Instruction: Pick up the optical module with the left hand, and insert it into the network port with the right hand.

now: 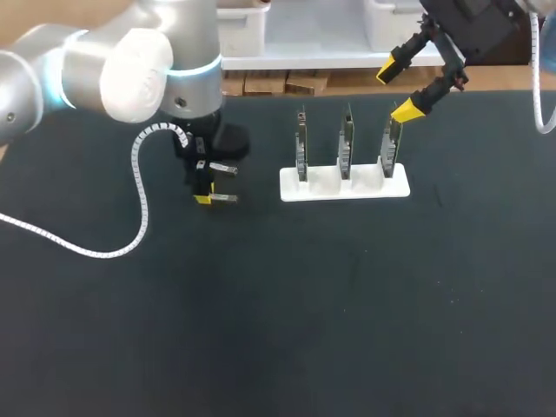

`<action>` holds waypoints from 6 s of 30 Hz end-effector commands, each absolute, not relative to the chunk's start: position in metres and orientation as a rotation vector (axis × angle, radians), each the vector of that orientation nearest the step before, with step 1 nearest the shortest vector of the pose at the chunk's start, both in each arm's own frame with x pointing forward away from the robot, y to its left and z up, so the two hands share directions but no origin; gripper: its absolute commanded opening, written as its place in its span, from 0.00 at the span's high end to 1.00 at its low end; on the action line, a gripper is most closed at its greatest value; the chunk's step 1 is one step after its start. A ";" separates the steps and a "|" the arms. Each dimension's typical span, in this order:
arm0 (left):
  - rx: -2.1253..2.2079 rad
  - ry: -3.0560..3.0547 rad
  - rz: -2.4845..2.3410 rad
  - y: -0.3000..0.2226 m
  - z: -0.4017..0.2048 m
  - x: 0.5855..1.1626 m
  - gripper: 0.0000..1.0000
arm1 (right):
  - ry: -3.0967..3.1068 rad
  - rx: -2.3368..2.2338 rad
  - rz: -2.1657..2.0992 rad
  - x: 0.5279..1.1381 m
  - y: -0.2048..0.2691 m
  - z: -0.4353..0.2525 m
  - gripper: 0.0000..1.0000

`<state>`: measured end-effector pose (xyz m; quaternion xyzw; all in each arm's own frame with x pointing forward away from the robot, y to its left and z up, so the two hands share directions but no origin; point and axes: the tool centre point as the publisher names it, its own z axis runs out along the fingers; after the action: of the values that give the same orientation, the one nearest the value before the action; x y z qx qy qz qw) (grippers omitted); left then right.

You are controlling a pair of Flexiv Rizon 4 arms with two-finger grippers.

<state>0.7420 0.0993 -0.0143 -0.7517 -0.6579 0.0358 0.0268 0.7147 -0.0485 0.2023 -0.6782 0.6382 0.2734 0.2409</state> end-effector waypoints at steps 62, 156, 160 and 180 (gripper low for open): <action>-2.899 -2.282 1.702 0.019 0.192 0.718 1.00 | 1.743 -1.854 0.747 0.714 -0.049 0.202 0.00; -2.765 -2.454 1.691 -0.145 0.228 0.682 1.00 | 1.743 -1.854 0.747 0.714 -0.049 0.202 0.00; -2.710 -2.489 1.738 -0.150 0.217 0.680 1.00 | 1.743 -1.854 0.747 0.714 -0.049 0.202 0.00; -2.676 -2.509 1.973 -0.172 0.200 0.702 1.00 | 1.743 -1.854 0.747 0.714 -0.049 0.202 0.00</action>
<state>0.6951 -0.1672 0.2024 -0.5572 -0.5283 0.4100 -0.4923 0.7147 -0.0485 0.2023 -0.6782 0.6382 0.2734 0.2409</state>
